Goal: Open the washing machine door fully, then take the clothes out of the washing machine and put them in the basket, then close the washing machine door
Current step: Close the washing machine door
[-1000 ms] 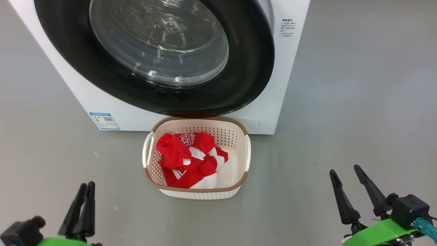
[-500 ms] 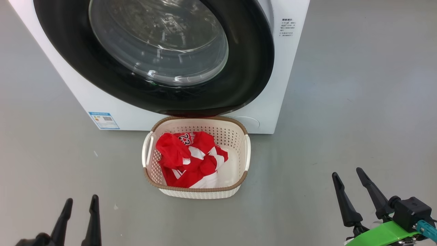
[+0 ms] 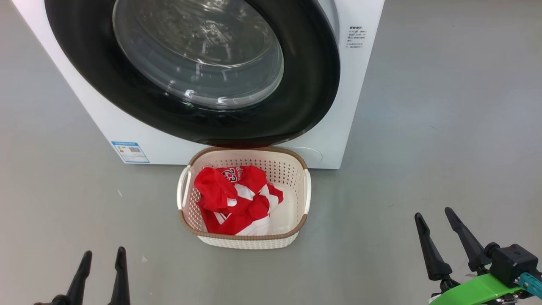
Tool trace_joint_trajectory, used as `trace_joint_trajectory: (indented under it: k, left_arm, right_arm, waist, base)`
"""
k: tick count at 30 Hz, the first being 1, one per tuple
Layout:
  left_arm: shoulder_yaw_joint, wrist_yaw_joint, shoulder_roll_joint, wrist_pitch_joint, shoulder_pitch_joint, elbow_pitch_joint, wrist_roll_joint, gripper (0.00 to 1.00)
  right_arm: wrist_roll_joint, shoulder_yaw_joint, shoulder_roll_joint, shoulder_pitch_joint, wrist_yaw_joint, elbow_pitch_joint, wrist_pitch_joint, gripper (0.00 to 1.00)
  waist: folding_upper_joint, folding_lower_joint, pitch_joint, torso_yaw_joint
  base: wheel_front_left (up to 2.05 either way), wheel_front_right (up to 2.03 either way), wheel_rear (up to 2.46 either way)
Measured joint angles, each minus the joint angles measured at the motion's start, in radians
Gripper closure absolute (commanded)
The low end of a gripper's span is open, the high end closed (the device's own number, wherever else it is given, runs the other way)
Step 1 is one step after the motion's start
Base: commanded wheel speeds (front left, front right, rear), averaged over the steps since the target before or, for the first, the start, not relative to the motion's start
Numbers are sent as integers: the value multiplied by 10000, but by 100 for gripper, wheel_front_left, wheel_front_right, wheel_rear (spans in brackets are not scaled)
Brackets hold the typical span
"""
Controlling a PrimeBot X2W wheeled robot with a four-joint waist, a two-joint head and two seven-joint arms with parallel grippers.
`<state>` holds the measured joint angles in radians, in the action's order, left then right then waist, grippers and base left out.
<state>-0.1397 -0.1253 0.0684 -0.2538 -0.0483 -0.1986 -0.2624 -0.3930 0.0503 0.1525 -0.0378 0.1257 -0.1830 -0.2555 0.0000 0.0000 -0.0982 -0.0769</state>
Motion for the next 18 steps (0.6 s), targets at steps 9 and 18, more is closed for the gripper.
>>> trace_joint_trajectory:
  k: [9,18]
  left_arm:
    - [-8,0,-65,0,-145,107,153,0]
    - [92,0,-150,0,-138,259,169,0]
  right_arm:
    - [0,2,0,-4,2,8,0,0]
    - [-48,261,-6,153,2,15,0,100]
  waist:
    - [0,0,22,-40]
    - [0,0,-99,-239]
  base:
    - [0,0,0]
    - [0,0,0]
